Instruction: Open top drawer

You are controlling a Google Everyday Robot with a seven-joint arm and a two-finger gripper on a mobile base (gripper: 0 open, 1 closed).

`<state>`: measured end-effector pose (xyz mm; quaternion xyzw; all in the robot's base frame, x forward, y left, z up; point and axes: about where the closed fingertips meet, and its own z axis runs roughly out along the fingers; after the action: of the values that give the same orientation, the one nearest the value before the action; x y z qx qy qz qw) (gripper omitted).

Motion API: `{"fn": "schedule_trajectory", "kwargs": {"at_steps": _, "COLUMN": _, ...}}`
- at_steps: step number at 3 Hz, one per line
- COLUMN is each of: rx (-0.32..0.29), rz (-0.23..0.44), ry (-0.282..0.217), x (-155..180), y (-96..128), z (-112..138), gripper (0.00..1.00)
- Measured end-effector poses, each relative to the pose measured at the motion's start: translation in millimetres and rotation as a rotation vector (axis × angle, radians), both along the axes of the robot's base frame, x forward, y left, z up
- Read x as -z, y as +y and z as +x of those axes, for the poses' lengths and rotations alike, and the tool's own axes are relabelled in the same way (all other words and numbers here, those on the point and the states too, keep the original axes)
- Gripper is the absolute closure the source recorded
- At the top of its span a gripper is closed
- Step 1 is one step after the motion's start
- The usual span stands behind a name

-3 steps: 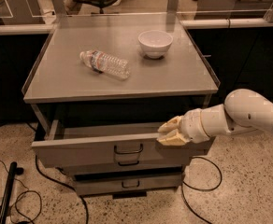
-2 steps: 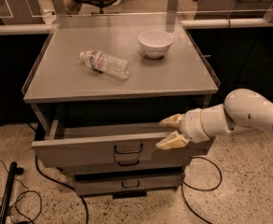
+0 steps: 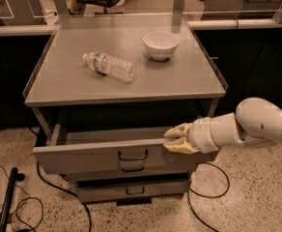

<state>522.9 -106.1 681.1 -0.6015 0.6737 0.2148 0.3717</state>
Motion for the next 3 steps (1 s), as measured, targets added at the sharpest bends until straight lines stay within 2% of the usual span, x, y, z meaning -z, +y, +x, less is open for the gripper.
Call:
{"fn": "schedule_trajectory", "kwargs": {"at_steps": 1, "rx": -0.001, "rz": 0.031, "ry": -0.001, "x": 1.4, "y": -4.7, "z": -28.2, "gripper": 1.00}}
{"fn": "schedule_trajectory", "kwargs": {"at_steps": 2, "rx": -0.001, "rz": 0.031, "ry": -0.001, "x": -2.0, "y": -3.9, "z": -29.4, "gripper": 1.00}}
{"fn": "schedule_trajectory", "kwargs": {"at_steps": 3, "rx": 0.011, "rz": 0.033, "ry": 0.005, "x": 1.5, "y": -11.2, "z": -50.0, "gripper": 1.00}}
